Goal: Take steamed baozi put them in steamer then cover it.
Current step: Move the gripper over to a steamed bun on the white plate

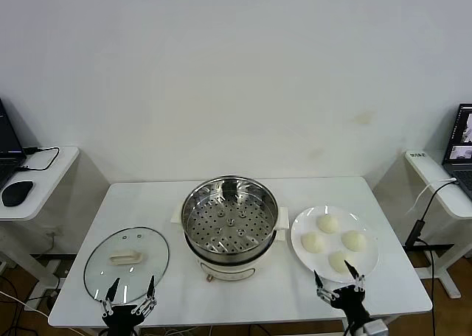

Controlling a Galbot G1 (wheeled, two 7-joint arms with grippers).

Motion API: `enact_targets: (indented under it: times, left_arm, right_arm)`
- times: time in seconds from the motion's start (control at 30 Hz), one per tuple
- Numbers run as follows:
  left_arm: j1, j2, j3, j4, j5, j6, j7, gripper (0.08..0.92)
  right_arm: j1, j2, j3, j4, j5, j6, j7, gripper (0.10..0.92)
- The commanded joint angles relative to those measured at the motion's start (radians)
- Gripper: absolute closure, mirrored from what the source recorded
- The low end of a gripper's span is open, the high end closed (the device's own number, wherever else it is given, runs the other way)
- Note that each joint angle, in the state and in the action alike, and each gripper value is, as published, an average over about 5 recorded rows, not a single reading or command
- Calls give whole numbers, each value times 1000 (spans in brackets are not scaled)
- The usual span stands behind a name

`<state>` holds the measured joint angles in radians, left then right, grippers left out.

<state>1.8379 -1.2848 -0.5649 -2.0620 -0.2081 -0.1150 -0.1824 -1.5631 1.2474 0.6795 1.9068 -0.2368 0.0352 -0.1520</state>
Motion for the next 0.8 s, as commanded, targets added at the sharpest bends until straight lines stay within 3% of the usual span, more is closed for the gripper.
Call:
enact_targets:
  times: [0.03, 0.33, 0.8]
  left_arm:
    - [-14, 6, -12, -5, 35, 41, 2, 177]
    - [-13, 2, -15, -20, 70, 50, -17, 177]
    - [-16, -25, -11, -33, 112, 98, -61, 177]
  right_arm:
    - [204, -137, 34, -62, -369, -20, -55, 203]
    - [440, -392, -65, -181, -385, -76, -280, 203]
    - [982, -633, -612, -475, -207, -163, -708, 203]
